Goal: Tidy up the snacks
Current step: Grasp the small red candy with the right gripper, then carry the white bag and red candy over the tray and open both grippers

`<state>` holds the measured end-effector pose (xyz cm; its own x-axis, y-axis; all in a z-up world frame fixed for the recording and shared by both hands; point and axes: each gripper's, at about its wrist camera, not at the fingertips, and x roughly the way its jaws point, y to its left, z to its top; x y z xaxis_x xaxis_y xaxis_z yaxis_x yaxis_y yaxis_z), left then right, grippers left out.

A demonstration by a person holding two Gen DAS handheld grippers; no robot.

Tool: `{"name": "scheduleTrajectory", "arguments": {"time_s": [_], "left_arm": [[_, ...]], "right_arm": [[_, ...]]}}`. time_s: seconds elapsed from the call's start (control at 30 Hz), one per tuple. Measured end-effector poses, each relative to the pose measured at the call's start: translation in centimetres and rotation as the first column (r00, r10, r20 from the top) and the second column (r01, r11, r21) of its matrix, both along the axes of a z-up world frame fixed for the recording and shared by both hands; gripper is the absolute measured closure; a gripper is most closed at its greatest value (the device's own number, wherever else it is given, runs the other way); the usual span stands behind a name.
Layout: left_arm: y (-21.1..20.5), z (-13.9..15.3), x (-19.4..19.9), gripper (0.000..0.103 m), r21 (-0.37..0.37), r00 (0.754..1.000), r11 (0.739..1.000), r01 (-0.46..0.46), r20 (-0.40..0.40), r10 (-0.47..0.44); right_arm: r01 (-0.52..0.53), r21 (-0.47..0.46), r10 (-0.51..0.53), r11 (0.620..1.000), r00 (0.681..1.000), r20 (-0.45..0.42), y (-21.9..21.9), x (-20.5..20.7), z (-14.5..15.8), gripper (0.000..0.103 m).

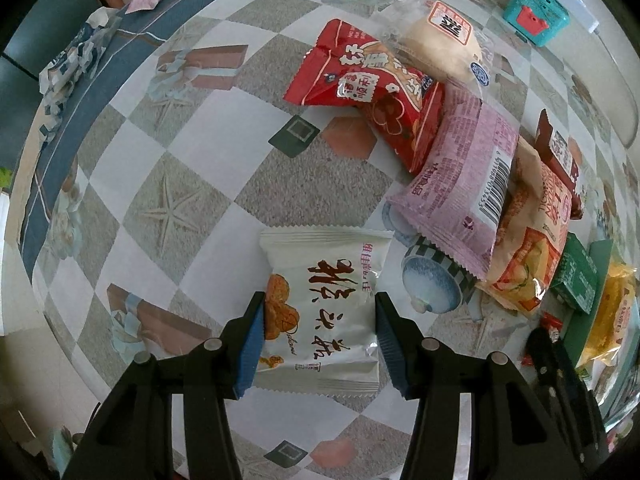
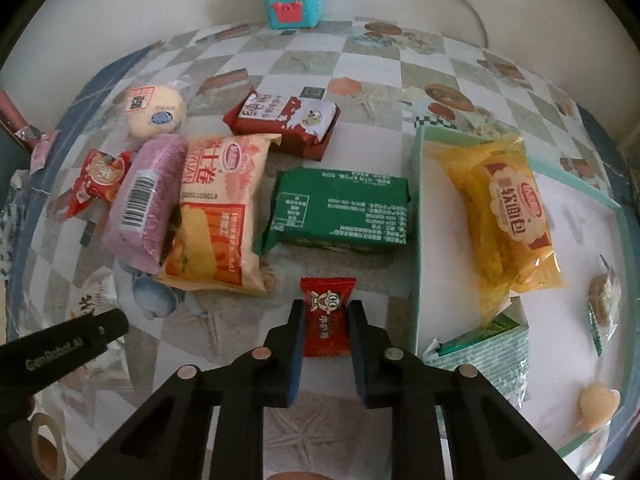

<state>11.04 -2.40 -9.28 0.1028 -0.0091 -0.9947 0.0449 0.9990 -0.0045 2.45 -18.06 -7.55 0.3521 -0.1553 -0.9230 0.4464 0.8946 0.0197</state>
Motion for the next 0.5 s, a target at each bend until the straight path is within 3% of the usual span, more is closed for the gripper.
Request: {"name": "scheduleTrajectory", "arguments": {"time_s": [0.27,0.5], "left_arm": [[0.2,0.5,0.3,0.050,-0.013,1.000,1.000,0.002,0.003,-0.002],[0.6,2.6,0.3,0.050,-0.015,0.999,1.000,-0.001,0.053,0.001]], "right_arm": [[0.014,0.031,-0.016,0.999,0.999,0.038,-0.4,-0.8,1.2,0.083],[0.029,0.040,-0.033,0.999,0.995,0.096,-0.5,-1.3,3.1,0.083]]}}
